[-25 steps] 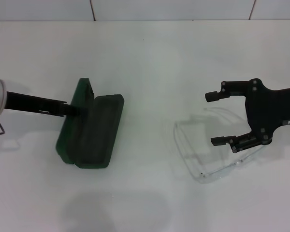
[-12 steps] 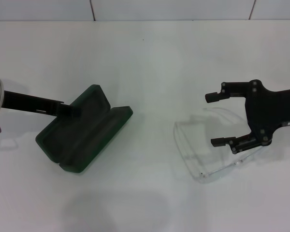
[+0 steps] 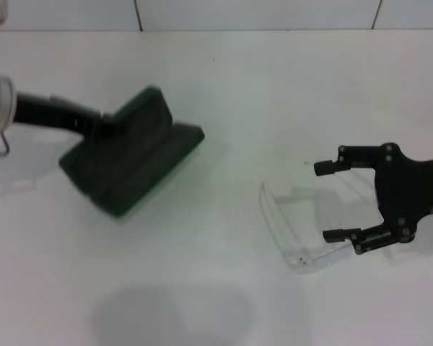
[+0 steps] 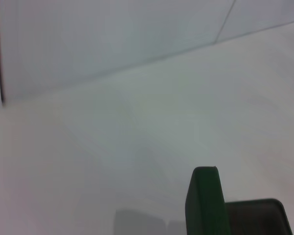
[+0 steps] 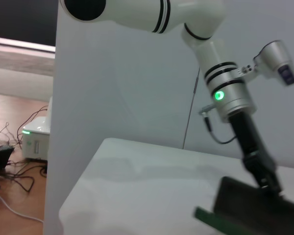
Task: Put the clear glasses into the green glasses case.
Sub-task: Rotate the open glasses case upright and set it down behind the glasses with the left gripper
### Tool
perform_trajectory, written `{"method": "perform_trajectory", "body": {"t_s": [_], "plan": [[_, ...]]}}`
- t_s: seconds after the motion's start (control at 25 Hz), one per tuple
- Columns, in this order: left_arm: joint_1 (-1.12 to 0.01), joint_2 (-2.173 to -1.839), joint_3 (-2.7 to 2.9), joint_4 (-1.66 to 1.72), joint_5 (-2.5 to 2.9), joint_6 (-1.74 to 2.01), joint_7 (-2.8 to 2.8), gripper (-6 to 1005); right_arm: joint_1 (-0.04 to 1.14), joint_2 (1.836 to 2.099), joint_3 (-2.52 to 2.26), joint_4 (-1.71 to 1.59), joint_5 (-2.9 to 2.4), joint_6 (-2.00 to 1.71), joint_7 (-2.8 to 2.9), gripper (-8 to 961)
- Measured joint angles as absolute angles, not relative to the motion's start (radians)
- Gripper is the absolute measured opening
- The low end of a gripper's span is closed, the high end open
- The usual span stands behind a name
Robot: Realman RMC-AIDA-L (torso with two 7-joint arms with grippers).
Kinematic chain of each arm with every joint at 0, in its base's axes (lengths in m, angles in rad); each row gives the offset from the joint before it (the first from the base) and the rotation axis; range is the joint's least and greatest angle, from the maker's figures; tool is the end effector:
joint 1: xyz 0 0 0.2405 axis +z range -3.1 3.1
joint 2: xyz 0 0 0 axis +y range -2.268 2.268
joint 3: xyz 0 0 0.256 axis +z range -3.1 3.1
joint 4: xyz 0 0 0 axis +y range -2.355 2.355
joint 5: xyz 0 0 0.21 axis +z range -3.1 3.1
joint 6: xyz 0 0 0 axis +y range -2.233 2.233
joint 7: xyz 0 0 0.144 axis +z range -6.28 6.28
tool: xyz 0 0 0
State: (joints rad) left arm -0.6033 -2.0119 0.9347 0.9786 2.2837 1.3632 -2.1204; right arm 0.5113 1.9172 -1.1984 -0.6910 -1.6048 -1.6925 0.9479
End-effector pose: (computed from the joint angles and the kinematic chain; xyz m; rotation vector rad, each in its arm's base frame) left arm -0.2446 0.3895 0.0431 -2.5335 -1.0210 -0.1225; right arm 0.2280 0.3146 0.0177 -2.9422 -0.3224 0.7343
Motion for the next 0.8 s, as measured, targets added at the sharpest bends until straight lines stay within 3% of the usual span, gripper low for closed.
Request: {"method": "perform_trajectory", "body": {"t_s": [0.2, 0.32, 0.52, 0.8], "plan": [[-0.755, -1.991, 0.945, 0.861, 2.290, 1.279, -2.028, 214, 0.464, 1.943, -1.200, -0.708, -1.627, -1.695, 0.947, 844], [-0.837, -1.995, 0.988, 0.784, 2.315, 1.222, -1.991, 216, 0.455, 1.964, -1.198, -0.704, -1.654, -1.690, 0.941, 844], [-0.897, -2.040, 1.204, 0.776, 2.365, 1.123, -1.937, 220, 0.423, 1.985, -1.196, -0.696, -1.678, -1.684, 0.892, 844], [-0.915, -2.084, 1.333, 0.807, 2.367, 1.116, -1.886, 224, 0.404, 1.988, -1.196, -0.688, -1.681, -1.678, 0.885, 844]]}}
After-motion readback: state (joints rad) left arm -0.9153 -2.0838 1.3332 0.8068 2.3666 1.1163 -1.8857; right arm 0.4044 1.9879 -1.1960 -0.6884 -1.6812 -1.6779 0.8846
